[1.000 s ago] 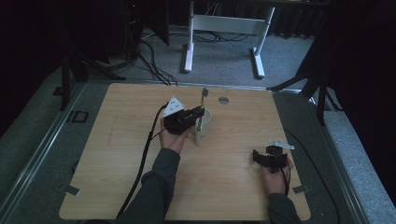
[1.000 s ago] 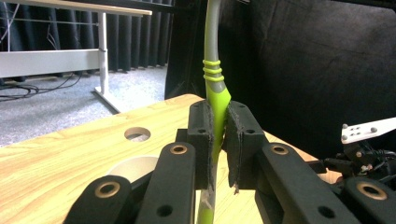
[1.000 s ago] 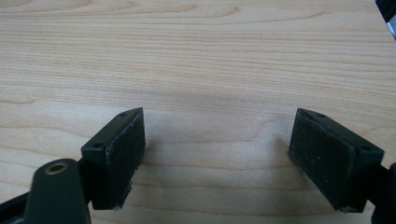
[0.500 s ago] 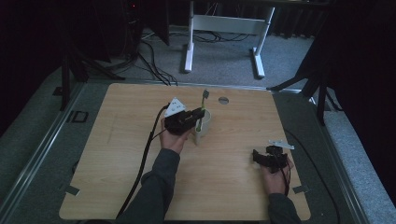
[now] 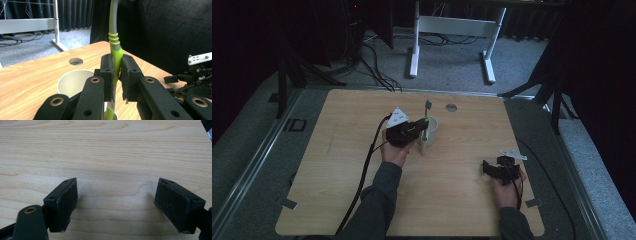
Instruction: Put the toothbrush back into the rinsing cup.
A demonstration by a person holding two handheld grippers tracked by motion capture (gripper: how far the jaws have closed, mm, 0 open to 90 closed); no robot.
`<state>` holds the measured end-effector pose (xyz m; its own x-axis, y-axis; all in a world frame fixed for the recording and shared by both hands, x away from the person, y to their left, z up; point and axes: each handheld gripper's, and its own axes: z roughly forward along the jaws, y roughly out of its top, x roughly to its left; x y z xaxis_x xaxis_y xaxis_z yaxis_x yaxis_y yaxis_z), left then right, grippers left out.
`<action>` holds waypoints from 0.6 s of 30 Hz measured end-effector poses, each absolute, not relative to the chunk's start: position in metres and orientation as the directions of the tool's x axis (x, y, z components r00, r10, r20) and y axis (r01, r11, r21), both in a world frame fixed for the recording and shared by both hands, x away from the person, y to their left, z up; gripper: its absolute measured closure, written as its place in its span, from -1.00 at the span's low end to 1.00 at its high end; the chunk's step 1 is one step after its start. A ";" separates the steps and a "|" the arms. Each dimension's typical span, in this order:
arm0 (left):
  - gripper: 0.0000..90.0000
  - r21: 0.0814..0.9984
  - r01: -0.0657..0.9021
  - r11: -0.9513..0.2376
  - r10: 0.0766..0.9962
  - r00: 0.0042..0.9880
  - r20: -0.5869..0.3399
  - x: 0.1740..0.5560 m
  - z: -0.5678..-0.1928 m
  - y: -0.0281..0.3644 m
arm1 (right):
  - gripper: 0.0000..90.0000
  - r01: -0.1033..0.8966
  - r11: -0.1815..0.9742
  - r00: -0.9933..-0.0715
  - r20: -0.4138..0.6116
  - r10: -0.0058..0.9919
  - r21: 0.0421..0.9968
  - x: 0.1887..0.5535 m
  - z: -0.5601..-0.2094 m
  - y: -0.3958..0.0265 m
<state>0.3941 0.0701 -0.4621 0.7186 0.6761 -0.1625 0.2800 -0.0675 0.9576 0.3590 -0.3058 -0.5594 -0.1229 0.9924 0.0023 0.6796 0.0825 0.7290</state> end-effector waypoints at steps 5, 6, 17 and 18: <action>0.74 0.955 0.284 -0.082 0.681 0.716 -0.155 0.393 -0.463 0.070 | -0.60 0.680 0.082 -0.123 0.002 0.992 0.729 0.359 -0.559 -0.306; 0.66 0.955 0.285 -0.084 0.687 0.711 -0.151 0.392 -0.462 0.070 | -0.60 0.680 0.083 -0.123 0.002 0.992 0.729 0.359 -0.559 -0.306; -0.03 0.935 0.321 -0.154 0.714 0.690 -0.119 0.385 -0.462 0.075 | -0.60 0.680 0.083 -0.123 0.002 0.992 0.729 0.359 -0.559 -0.306; -0.05 0.934 0.322 -0.154 0.715 0.689 -0.120 0.384 -0.462 0.075 | -0.60 0.680 0.083 -0.123 0.002 0.992 0.729 0.359 -0.559 -0.306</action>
<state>0.3843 0.0751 -0.4619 0.6891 0.7147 -0.1201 0.3222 -0.1537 0.9341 0.3590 -0.3057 -0.5594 -0.1233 0.9924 0.0017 0.6796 0.0832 0.7288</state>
